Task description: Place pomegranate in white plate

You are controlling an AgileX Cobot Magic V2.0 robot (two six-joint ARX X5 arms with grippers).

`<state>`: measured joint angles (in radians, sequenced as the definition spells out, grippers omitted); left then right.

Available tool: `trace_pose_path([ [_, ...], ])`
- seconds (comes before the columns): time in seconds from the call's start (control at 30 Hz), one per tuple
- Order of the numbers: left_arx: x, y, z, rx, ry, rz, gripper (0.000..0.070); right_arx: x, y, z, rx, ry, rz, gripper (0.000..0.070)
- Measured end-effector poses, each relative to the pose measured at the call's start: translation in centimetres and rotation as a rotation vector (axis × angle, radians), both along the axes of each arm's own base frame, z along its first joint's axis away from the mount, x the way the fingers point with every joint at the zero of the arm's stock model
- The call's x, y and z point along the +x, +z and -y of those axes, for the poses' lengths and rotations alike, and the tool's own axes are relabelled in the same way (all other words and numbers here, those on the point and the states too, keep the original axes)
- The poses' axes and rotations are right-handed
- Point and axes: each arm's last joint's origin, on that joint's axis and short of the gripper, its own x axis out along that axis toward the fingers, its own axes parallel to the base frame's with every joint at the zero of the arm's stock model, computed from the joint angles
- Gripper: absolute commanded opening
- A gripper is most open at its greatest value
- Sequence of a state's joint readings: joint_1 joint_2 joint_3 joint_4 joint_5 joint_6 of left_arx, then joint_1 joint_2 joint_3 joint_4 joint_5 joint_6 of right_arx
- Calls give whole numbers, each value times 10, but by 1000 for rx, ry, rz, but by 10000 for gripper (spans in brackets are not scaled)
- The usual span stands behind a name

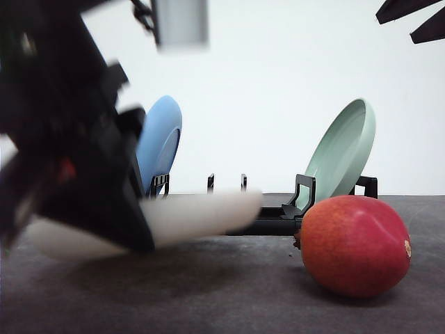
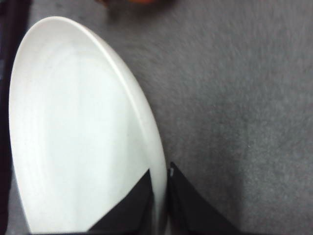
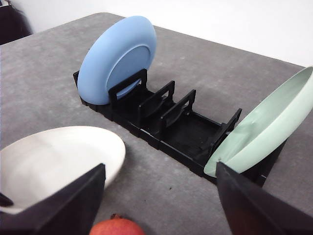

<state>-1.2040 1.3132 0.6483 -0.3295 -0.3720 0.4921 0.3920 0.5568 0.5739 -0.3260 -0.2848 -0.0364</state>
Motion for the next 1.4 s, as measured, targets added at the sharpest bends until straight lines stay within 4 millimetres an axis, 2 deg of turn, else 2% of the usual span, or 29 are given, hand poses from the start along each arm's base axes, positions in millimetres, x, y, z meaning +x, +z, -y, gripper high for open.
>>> trace_pose_path([
  [0.17, -1, -13, 6, 74, -39, 14, 20, 0, 0, 0, -1, 0, -3, 456],
  [0.2, -1, -13, 6, 78, -41, 15, 53, 0, 0, 0, -1, 0, -3, 456],
  [0.33, -3, -14, 7, 79, -50, 13, 279, 0, 0, 0, -1, 0, -4, 456],
  [0.5, -4, -8, 6, 93, 13, -42, 449, 0, 0, 0, -2, -1, -4, 456],
  [0.53, -3, -3, 7, 83, 41, -75, 462, 0, 0, 0, -2, -1, -5, 456],
  [0.67, 5, 22, 1, -59, 143, -249, 466, 0, 0, 0, -2, -1, -5, 456],
  [0.9, 24, 55, -33, -364, 349, -469, 466, -1, -2, 0, -9, -1, -22, 456],
  [1.17, 45, 88, -91, -615, 613, -412, 465, -2, -7, 1, -10, -9, -84, 456],
  [1.4, 47, 110, -142, -775, 805, -258, 464, -4, -12, 2, -6, -24, -166, 457],
])
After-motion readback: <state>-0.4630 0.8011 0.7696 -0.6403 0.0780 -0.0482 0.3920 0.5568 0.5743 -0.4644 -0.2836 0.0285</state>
